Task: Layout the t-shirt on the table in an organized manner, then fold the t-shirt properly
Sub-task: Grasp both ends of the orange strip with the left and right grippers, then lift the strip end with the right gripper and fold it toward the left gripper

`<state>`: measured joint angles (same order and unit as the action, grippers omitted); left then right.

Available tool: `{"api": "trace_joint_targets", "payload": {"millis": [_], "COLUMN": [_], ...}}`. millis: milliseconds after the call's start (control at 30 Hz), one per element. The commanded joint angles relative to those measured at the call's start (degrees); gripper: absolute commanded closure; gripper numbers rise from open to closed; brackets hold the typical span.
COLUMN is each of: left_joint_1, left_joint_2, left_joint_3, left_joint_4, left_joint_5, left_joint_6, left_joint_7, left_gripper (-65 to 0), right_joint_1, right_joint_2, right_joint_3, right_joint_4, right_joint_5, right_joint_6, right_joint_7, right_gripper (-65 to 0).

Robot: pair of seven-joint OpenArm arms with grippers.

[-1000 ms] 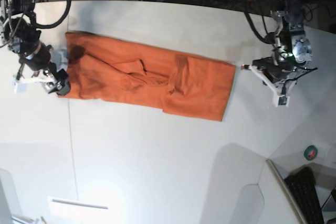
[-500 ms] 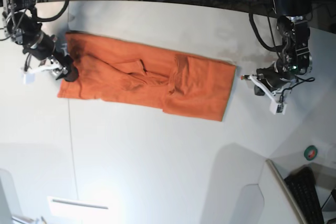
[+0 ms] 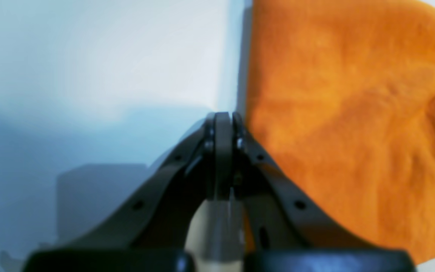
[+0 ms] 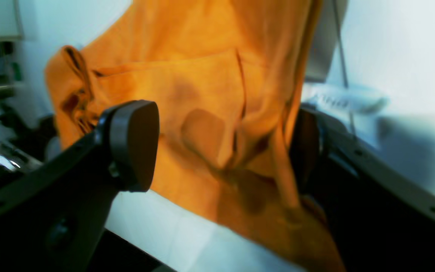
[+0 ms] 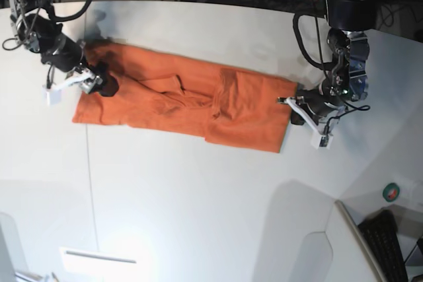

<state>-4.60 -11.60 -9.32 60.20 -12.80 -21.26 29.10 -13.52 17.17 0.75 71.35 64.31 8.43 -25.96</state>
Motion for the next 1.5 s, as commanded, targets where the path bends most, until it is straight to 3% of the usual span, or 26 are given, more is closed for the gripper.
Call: {"api": "trace_joint_targets", "payload": {"millis": [0,167,367,567,633,867,1000,1133,1233,1300,1467], "left_joint_1": [-0.3,0.4,0.4,0.5,0.5,1.7,1.7,1.7,1.7,1.7,1.5], "left_joint_2": [-0.3,-0.4,-0.6,-0.2,0.0,3.6,4.0,4.7,4.7,4.6,4.5], "left_joint_3": [-0.1,-0.1,-0.2,-0.1,-0.1,2.6,5.4,5.5,5.6,5.1,4.9], "left_joint_4": [0.7,0.7,0.6,0.4,0.2,0.5,0.6,0.7,0.7,0.7,0.7], "left_joint_5": [-0.2,-0.2,-0.2,-0.2,-0.2,-0.2,-0.3,-0.3,-0.3,-0.3,-0.3], "left_joint_6": [-0.1,-0.1,-0.1,-0.1,-0.1,-0.1,-0.1,-0.1,-0.1,-0.1,-0.1], "left_joint_7": [0.2,0.1,0.1,0.3,0.4,0.4,0.4,0.5,0.5,0.5,0.5], "left_gripper": [0.0,0.0,0.0,0.0,0.0,0.0,0.0,0.0,0.0,0.0,0.0], "right_joint_1": [0.8,1.3,3.3,5.0,5.1,6.0,6.1,6.0,5.7,4.8,5.1], "right_joint_2": [0.8,0.8,0.1,0.1,0.4,2.8,5.7,8.8,10.6,11.3,10.9], "right_joint_3": [0.3,0.0,-0.1,-0.2,-0.2,-1.1,-2.8,-4.5,-4.7,-5.0,-8.3], "right_joint_4": [-0.6,-0.9,-3.4,-6.4,-6.3,-6.0,-4.7,0.6,5.4,9.1,15.9], "right_joint_5": [-1.1,-1.0,-1.0,-1.0,-1.0,-1.1,-1.1,-1.1,-1.1,-1.1,-1.1], "right_joint_6": [-1.0,-1.0,-1.0,-1.0,-1.0,-1.7,-7.2,-9.8,-14.8,-17.3,-19.9], "right_joint_7": [-0.1,-0.2,-0.4,-0.4,-0.4,-0.4,-0.4,-0.4,-0.5,-0.6,-5.2], "right_gripper": [-47.4,-47.0,-20.6,-12.8,0.0,0.0,0.0,0.0,0.0,0.0,0.0]}}
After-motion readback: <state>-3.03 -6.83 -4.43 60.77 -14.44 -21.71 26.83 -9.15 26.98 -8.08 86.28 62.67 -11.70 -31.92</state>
